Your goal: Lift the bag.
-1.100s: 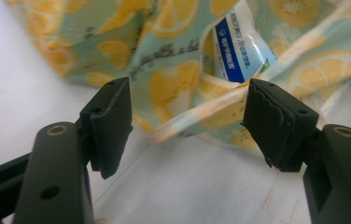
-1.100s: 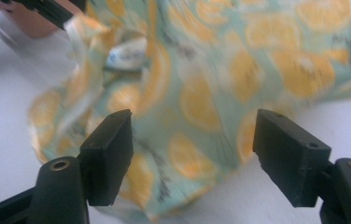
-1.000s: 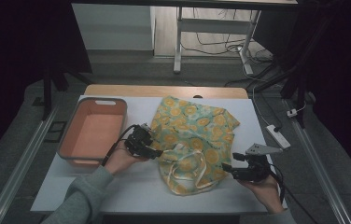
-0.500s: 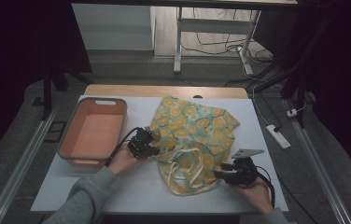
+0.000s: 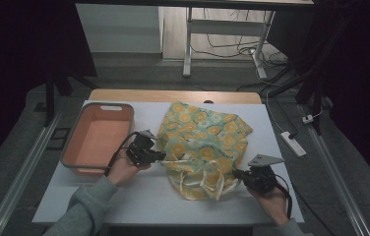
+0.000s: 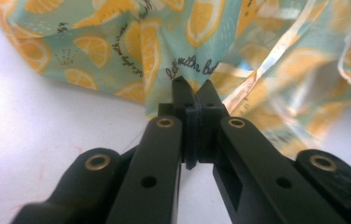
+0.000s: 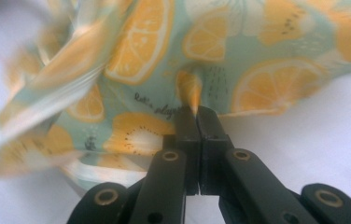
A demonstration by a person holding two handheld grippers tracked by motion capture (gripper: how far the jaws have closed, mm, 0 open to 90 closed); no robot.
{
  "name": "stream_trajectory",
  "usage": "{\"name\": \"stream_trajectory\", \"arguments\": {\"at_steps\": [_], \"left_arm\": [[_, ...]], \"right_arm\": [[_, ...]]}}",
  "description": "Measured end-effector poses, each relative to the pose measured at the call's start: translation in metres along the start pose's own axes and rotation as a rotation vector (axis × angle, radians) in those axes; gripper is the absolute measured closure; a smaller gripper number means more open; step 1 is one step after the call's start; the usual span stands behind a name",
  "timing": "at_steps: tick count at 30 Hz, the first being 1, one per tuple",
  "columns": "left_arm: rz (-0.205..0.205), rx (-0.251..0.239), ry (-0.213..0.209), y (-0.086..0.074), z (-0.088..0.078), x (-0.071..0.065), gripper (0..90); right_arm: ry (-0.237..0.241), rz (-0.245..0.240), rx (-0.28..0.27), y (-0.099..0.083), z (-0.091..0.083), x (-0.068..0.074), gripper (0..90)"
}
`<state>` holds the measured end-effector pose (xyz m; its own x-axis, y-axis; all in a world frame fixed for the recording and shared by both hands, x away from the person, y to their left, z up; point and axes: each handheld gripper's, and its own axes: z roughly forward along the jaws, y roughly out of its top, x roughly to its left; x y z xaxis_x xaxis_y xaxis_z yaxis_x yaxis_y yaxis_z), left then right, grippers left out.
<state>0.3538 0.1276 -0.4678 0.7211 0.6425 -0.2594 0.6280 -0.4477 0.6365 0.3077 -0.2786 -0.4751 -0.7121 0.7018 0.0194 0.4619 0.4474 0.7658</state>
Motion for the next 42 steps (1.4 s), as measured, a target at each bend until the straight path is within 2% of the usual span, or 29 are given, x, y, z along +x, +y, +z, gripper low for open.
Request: {"name": "stream_trajectory", "arguments": {"at_steps": [3, 5, 9, 14, 18, 24, 27, 29, 32, 33, 34, 35, 36, 38, 39, 42], "left_arm": [[-0.004, -0.046, -0.006, 0.001, -0.018, 0.001, 89.0], [0.001, -0.068, -0.012, 0.002, -0.027, 0.000, 89.0], [0.001, -0.102, -0.025, 0.004, -0.039, 0.001, 89.0], [-0.018, -0.142, -0.064, 0.005, -0.051, 0.006, 89.1], [-0.024, -0.181, -0.078, 0.007, -0.062, 0.009, 89.1], [-0.038, -0.267, -0.101, 0.015, -0.086, 0.015, 89.1], [-0.048, -0.304, -0.114, 0.018, -0.098, 0.020, 89.1], [-0.050, -0.282, -0.131, 0.018, -0.094, 0.019, 89.1], [-0.048, -0.214, -0.118, 0.013, -0.069, 0.009, 88.6], [-0.042, -0.190, -0.135, 0.011, -0.060, 0.005, 86.3], [-0.027, -0.165, -0.156, 0.008, -0.051, 0.001, 68.4], [-0.012, -0.139, -0.162, 0.005, -0.043, -0.005, 60.1], [0.010, -0.119, -0.162, 0.001, -0.037, -0.010, 56.1], [0.043, -0.084, -0.154, -0.005, -0.028, -0.018, 42.3], [0.052, -0.089, -0.144, -0.008, -0.025, -0.022, 34.3], [0.044, -0.053, -0.114, -0.011, -0.010, -0.029, 20.8]], "right_arm": [[-0.001, 0.003, -0.085, 0.008, -0.017, -0.001, 89.1], [-0.016, -0.018, -0.112, 0.012, -0.024, 0.001, 89.2], [-0.010, -0.047, -0.156, 0.023, -0.032, 0.005, 89.3], [0.004, -0.041, -0.206, 0.035, -0.040, 0.001, 89.4], [0.003, -0.036, -0.246, 0.045, -0.048, -0.004, 89.5], [-0.019, -0.026, -0.311, 0.073, -0.061, -0.014, 89.5], [-0.021, -0.013, -0.324, 0.088, -0.064, -0.019, 89.6], [-0.006, -0.006, -0.328, 0.094, -0.061, -0.022, 89.6], [0.008, 0.007, -0.323, 0.095, -0.053, -0.021, 89.6], [0.011, 0.006, -0.319, 0.094, -0.050, -0.020, 89.6], [0.013, 0.009, -0.316, 0.092, -0.048, -0.019, 89.6], [0.015, 0.011, -0.314, 0.090, -0.046, -0.019, 89.6], [0.019, 0.016, -0.311, 0.087, -0.044, -0.019, 89.6], [0.021, 0.029, -0.301, 0.081, -0.042, -0.021, 89.6], [0.022, 0.034, -0.293, 0.079, -0.041, -0.022, 89.6], [0.020, 0.045, -0.284, 0.072, -0.040, -0.026, 89.6]]}}
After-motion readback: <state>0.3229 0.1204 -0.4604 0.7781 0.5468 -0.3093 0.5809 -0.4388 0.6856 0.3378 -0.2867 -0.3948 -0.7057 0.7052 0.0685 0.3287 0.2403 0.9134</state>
